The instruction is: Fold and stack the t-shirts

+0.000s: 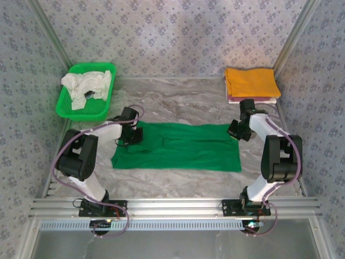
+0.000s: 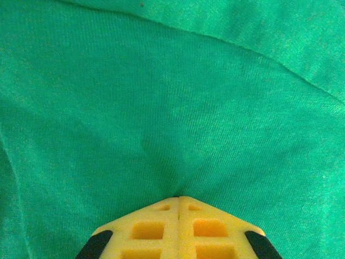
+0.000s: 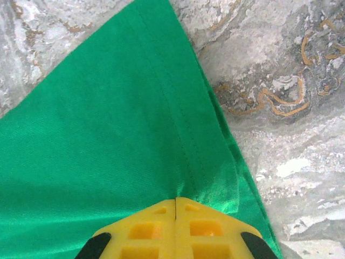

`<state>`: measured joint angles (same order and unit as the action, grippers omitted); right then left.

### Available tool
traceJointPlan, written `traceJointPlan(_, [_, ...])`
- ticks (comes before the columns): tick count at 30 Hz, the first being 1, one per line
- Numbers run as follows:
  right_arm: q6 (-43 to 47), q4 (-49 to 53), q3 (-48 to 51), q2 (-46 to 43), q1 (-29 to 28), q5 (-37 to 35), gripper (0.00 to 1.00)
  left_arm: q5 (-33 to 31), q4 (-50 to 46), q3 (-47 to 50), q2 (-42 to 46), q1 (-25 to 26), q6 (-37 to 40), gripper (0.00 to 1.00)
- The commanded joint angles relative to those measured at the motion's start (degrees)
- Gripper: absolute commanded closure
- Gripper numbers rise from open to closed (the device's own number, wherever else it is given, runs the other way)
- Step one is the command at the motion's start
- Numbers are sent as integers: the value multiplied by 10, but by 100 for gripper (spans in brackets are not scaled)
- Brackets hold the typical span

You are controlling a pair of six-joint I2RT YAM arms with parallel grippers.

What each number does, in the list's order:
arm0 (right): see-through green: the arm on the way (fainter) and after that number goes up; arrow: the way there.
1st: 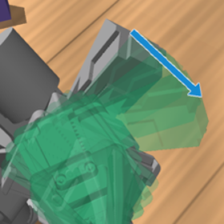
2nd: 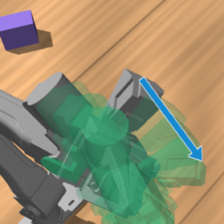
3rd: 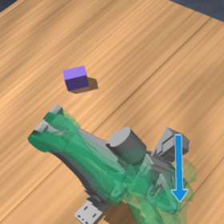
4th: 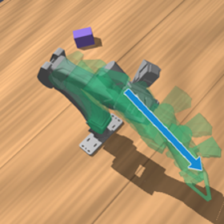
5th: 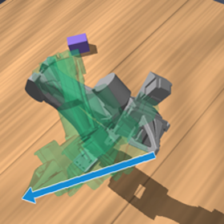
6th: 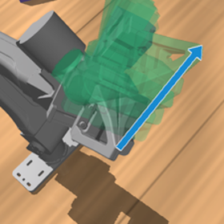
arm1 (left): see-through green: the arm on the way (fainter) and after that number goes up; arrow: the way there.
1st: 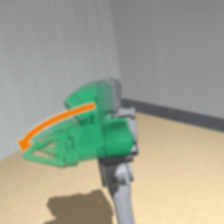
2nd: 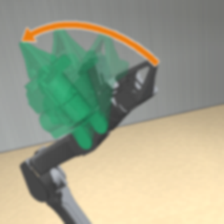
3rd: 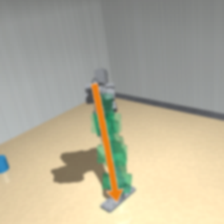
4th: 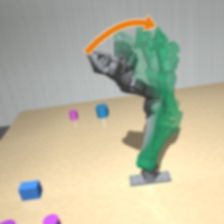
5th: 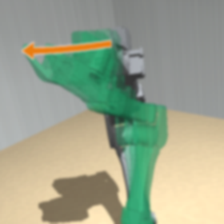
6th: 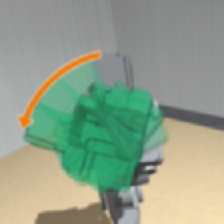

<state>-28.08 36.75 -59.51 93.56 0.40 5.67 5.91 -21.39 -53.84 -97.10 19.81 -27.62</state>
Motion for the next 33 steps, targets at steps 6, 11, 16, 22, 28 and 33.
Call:
traceJointPlan(6, [9,-20,-4,59,8,-41,94,-9,-95,8,48,-4,34,100])
traceJointPlan(11, [12,-13,-21,48,8,-49,71,-7,-129,-1,97,-4,55,100])
traceJointPlan(16, [24,17,-35,15,4,-62,68,-8,-149,-20,138,-4,75,100])
traceJointPlan(22, [31,38,-61,-10,-48,-79,64,27,-133,-21,135,-1,47,100])
traceJointPlan(28, [42,64,-132,75,-87,-85,65,20,-130,17,134,-1,10,97])
traceJointPlan(33, [37,50,-140,103,-83,-79,65,25,-158,45,145,-6,23,81])
